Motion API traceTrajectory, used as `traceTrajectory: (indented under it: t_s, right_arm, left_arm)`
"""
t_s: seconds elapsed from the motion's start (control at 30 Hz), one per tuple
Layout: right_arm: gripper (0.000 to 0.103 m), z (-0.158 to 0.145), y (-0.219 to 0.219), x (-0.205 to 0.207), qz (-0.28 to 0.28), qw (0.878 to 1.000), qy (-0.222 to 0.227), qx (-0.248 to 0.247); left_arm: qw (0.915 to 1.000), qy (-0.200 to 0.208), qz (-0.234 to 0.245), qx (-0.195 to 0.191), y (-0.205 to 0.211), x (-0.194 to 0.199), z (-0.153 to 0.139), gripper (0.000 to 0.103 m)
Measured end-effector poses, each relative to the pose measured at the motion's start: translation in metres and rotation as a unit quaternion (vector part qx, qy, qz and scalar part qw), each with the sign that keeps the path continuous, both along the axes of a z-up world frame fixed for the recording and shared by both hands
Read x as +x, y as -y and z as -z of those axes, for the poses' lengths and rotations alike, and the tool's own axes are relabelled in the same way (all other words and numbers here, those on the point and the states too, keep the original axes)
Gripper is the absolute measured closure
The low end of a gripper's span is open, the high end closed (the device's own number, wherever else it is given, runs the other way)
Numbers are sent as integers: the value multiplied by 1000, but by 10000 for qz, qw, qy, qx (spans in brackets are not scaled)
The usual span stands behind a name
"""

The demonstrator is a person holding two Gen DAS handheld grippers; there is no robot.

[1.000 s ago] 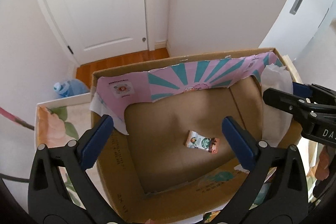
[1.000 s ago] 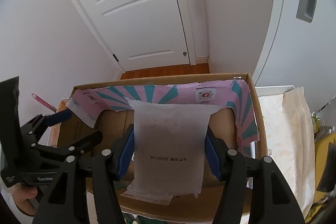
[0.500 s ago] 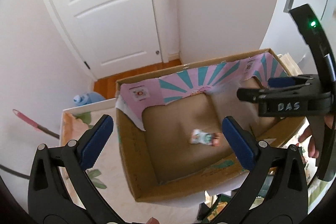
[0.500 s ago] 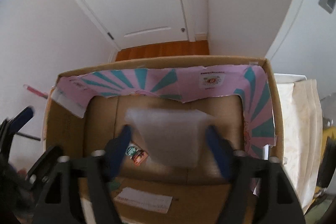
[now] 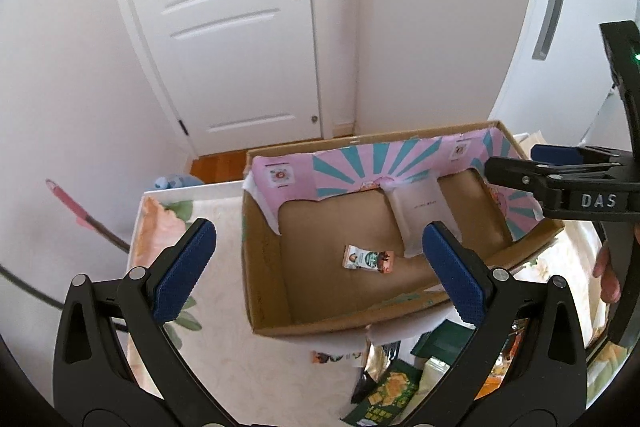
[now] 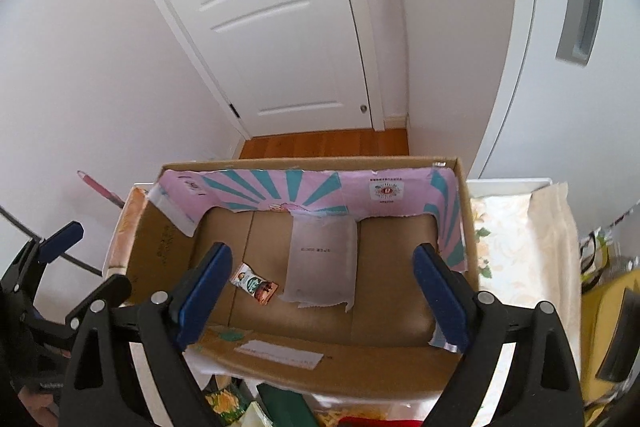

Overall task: Organize snacks
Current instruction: 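Open the left gripper over the box while the right gripper releases the white packet inside, then grasp the cream-and-orange bread bag with the left gripper while the right grasps the red-topped snack bag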

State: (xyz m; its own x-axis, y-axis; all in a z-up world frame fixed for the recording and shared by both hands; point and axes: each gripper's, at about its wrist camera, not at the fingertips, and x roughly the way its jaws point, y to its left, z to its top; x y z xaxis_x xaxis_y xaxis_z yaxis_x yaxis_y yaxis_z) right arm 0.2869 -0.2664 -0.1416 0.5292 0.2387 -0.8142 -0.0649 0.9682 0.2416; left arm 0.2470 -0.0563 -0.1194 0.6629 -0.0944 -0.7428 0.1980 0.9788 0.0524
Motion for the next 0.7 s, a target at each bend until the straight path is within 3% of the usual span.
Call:
traceTrajectory:
  t_s: [0.33,0.7]
  right_arm:
    - [13,-37,2,-45,-453,9971,543,-275]
    - [13,-62,16,-129,12,9914,1045,-787]
  left_arm:
    - [9992,278,-232,-186,3,-52,-28,0]
    - [9984,144,487,-244,10,-126,-25,0]
